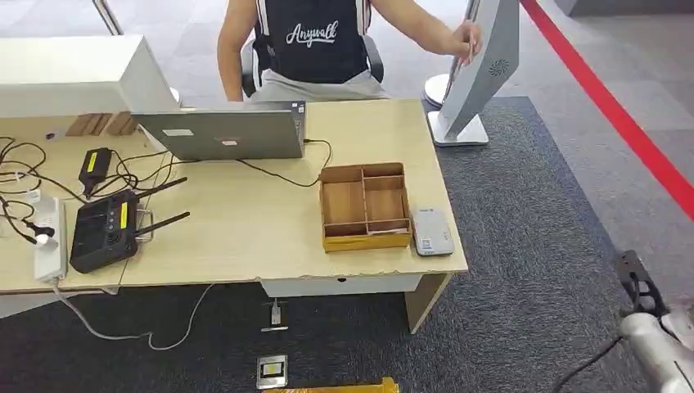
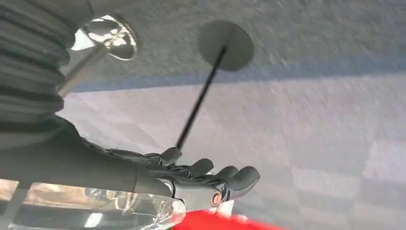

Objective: Pass the card to the sensor for recognition and then transmit it.

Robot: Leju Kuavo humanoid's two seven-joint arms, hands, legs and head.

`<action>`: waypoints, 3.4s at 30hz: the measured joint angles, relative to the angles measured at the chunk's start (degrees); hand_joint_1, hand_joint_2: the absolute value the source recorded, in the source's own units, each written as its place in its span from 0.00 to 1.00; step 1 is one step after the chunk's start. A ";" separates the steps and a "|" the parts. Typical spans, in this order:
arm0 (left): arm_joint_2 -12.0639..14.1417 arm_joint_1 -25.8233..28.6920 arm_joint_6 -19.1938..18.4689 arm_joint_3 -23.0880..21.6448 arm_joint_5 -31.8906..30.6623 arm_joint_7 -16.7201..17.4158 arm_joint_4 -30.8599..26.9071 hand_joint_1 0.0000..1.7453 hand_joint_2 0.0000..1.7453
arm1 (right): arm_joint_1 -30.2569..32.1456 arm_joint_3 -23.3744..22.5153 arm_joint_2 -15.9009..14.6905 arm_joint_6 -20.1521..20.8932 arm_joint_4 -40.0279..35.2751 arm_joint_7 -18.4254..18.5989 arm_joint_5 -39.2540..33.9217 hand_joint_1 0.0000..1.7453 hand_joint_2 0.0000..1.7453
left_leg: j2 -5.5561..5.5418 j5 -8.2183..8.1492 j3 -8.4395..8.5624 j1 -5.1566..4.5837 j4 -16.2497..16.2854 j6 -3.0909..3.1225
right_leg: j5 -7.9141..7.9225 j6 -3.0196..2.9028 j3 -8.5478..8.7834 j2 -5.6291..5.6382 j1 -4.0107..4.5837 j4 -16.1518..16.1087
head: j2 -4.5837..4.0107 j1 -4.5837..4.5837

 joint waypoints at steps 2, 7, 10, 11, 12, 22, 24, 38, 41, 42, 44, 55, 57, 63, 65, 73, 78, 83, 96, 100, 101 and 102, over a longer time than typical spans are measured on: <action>0.02 0.00 0.00 0.02 -0.02 -0.02 0.00 0.00 0.00 | 0.43 -0.13 -1.21 -2.37 -2.87 -0.29 0.02 0.00 1.00 | -0.02 0.00 -0.03 0.00 0.00 0.00 | 0.00 0.00 0.00 -0.02 -0.01 0.00 | 0.00 -0.02; 0.00 -0.10 0.02 0.37 -1.05 -0.04 0.02 0.00 0.00 | 1.37 -0.87 -4.41 -6.39 -15.24 -0.61 4.59 0.00 1.00 | -0.05 0.00 -0.17 0.00 -0.02 0.00 | 0.01 0.00 -0.01 -0.02 0.00 0.09 | 0.00 0.00; 0.00 -0.44 0.02 0.44 -1.42 -0.04 0.02 0.00 0.00 | -0.37 -0.92 -5.31 -4.04 -23.38 0.07 8.22 0.00 1.00 | 0.01 0.01 -0.06 0.00 0.00 0.01 | 0.02 -0.02 -0.03 0.01 0.00 0.10 | 0.00 -0.07; -0.02 -0.56 0.02 0.44 -1.46 -0.04 0.02 0.00 0.00 | -0.74 -0.96 -5.64 -3.61 -25.57 0.48 8.50 0.00 1.00 | -0.08 0.09 -0.03 0.01 0.00 0.08 | 0.01 0.00 -0.01 -0.08 0.00 0.09 | 0.00 -0.09; -0.04 -0.55 0.02 0.44 -1.57 -0.04 0.04 0.00 0.00 | -0.92 -0.98 -5.92 -3.46 -27.73 0.61 8.74 0.00 1.00 | -0.18 0.11 -0.05 0.01 0.00 0.08 | 0.00 0.01 -0.01 -0.21 0.01 0.09 | 0.00 0.00; -0.20 -0.28 0.02 0.85 -1.81 -0.02 0.07 0.00 0.00 | -0.52 -2.18 -6.97 -3.67 -38.64 -0.45 8.85 0.00 1.00 | -0.23 0.12 -0.12 0.00 0.00 0.07 | 0.00 0.01 -0.03 -0.32 -0.01 0.10 | 0.00 0.02; -0.22 -0.27 0.15 1.05 -1.88 -0.04 0.07 0.00 0.00 | -0.94 -2.14 -6.95 -3.35 -40.33 -1.97 9.50 0.00 1.00 | -0.22 0.12 -0.24 -0.01 0.00 0.07 | 0.00 0.01 -0.04 -0.32 -0.01 0.11 | 0.00 0.02; -0.31 -0.68 -0.66 1.31 -2.88 -2.25 0.09 0.00 0.00 | -20.94 14.02 4.07 -1.36 -43.60 -14.71 22.01 0.00 1.00 | -0.22 0.31 -0.24 0.11 -0.02 -0.11 | 0.06 -0.07 -0.16 -0.27 0.11 0.26 | 0.00 0.02; -0.31 -0.57 -0.85 1.22 -2.88 -2.21 0.07 0.00 0.00 | -24.69 17.97 8.42 -3.89 -39.24 -17.07 24.37 0.00 1.00 | -0.20 0.31 -0.25 0.11 -0.01 -0.13 | 0.07 -0.10 -0.20 -0.27 0.12 0.28 | 0.00 0.04; -0.31 -0.63 -0.85 1.20 -2.88 -2.25 0.07 0.00 0.00 | -26.07 19.18 10.00 -4.11 -37.65 -17.48 24.79 0.00 1.00 | -0.20 0.31 -0.24 0.12 -0.01 -0.13 | 0.07 -0.10 -0.20 -0.27 0.13 0.28 | 0.00 0.02; -0.31 -0.63 -0.85 1.09 -2.91 -2.45 0.07 0.00 0.00 | -27.67 21.01 12.24 -4.05 -34.95 -17.62 25.25 0.00 1.00 | -0.26 0.31 -0.26 0.13 -0.01 -0.13 | 0.07 -0.10 -0.21 -0.29 0.13 0.27 | 0.00 0.07; 0.20 -0.21 -1.36 -0.22 -2.84 -1.86 0.07 0.00 0.00 | -32.10 26.18 19.36 -2.76 -23.57 -18.53 26.43 0.00 1.00 | -0.23 0.30 -0.32 0.13 0.00 -0.13 | 0.07 -0.10 -0.30 -0.29 0.13 0.25 | 0.00 0.07; 0.26 -0.20 -1.38 -0.26 -2.82 -1.79 0.07 0.00 0.00 | -32.49 26.71 20.19 -2.76 -22.06 -18.56 26.43 0.00 1.00 | -0.22 0.31 -0.31 0.13 0.00 -0.13 | 0.08 -0.10 -0.30 -0.29 0.13 0.25 | 0.00 0.04; 0.31 -0.15 -1.36 -0.31 -2.80 -1.92 0.07 0.00 0.00 | -32.79 27.74 21.61 -2.69 -19.17 -18.66 26.21 0.00 1.00 | -0.21 0.31 -0.30 0.13 0.01 -0.13 | 0.08 -0.10 -0.30 -0.29 0.13 0.25 | 0.00 0.04; 0.31 -0.13 -1.36 -0.33 -2.80 -2.03 0.07 0.00 0.00 | -32.80 28.02 21.88 -2.69 -18.49 -18.99 25.97 0.00 1.00 | -0.21 0.31 -0.30 0.13 0.01 -0.13 | 0.08 -0.10 -0.30 -0.29 0.13 0.25 | 0.00 0.04; 0.33 -0.10 -1.36 -0.35 -2.82 -2.06 0.07 0.00 0.00 | -32.80 28.76 22.25 -2.58 -17.08 -19.60 25.31 1.00 1.00 | -0.21 0.30 -0.30 0.13 0.01 -0.12 | 0.08 -0.10 -0.30 -0.29 0.13 0.24 | 0.00 0.04; 0.33 -0.07 -1.23 -0.35 -2.78 -2.08 0.07 0.00 0.00 | -32.80 28.85 22.49 -2.43 -16.70 -19.85 25.05 1.00 1.00 | -0.21 0.30 -0.30 0.13 0.01 -0.13 | 0.08 -0.10 -0.30 -0.29 0.13 0.24 | 0.00 0.07; 0.33 -0.05 -1.18 -0.35 -2.69 -2.08 0.07 0.00 0.00 | -32.82 29.05 22.64 -2.36 -16.44 -19.89 25.05 1.00 1.00 | -0.21 0.30 -0.30 0.13 0.01 -0.13 | 0.08 -0.10 -0.30 -0.29 0.13 0.24 | 0.00 0.07; 0.33 -0.02 -1.20 -0.35 -2.43 -1.79 0.07 0.00 0.00 | -32.69 29.22 22.77 -1.73 -16.29 -19.98 24.87 1.00 1.00 | -0.19 0.30 -0.28 0.13 0.01 -0.13 | 0.08 -0.10 -0.31 -0.28 0.13 0.24 | 0.00 0.04; 0.35 -0.02 -1.20 -0.35 -2.73 -2.01 0.07 0.00 0.00 | -32.21 29.22 22.23 -1.01 -16.90 -19.10 24.37 1.00 1.00 | -0.20 0.30 -0.27 0.13 0.02 -0.13 | 0.08 -0.10 -0.30 -0.28 0.13 0.23 | 0.00 0.07; 0.35 0.01 -1.20 -0.35 -2.75 -2.10 0.07 0.00 0.00 | -31.91 29.22 21.88 -0.74 -17.32 -18.88 24.24 1.00 1.00 | -0.20 0.30 -0.28 0.12 0.02 -0.13 | 0.08 -0.10 -0.31 -0.28 0.13 0.23 | 0.00 0.04; 0.35 0.02 -1.20 -0.35 -2.78 -2.10 0.07 0.00 0.00 | -31.56 29.20 21.50 -0.39 -17.78 -18.55 24.17 1.00 1.00 | -0.20 0.30 -0.28 0.12 0.02 -0.12 | 0.08 -0.10 -0.30 -0.28 0.13 0.22 | 0.00 0.04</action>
